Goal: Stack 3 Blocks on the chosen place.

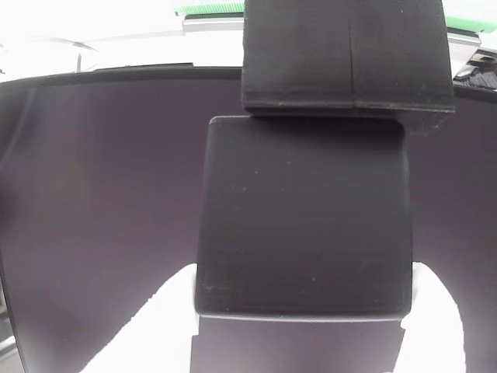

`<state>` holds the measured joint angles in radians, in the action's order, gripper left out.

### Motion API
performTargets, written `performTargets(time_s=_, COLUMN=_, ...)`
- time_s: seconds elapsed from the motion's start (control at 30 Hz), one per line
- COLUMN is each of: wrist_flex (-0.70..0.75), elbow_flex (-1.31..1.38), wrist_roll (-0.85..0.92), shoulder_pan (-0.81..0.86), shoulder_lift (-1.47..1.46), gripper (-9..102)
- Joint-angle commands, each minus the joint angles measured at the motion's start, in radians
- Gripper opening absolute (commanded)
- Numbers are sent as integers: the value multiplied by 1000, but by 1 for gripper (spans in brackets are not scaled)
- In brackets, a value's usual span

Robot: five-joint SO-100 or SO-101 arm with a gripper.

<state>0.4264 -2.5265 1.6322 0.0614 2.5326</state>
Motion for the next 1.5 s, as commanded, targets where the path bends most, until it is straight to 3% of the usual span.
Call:
performTargets(time_s=0.0, wrist_flex=-23, elbow_flex=5, wrist_roll=3, shoulder_pan=5, shoulder_lift=-2, gripper=31)
performTargets(time_s=0.6, wrist_flex=-61, elbow_flex=35, wrist_roll=-11, shoulder_pan=-9, shoulder_lift=11, gripper=32)
performTargets(time_s=0.83, wrist_flex=147, elbow_flex=305, wrist_roll=-14, shoulder_pan=-69, shoulder_lift=54, gripper=31)
performTargets(time_s=0.93, wrist_flex=275, elbow_flex=426, wrist_roll=-38, shoulder_pan=-91, shoulder_lift=87, gripper=24)
performTargets(time_s=1.03, wrist_flex=314, elbow_flex=471, wrist_roll=-164, shoulder_pan=-110, shoulder_lift=146, gripper=11)
performTargets(time_s=1.2, wrist_flex=368, elbow_flex=405, wrist_roll=-456, shoulder_pan=-120, shoulder_lift=299, gripper=0)
performTargets(time_s=1.47, wrist_flex=506, elbow_flex=278, wrist_roll=-1108, shoulder_pan=-117, shoulder_lift=459, gripper=0)
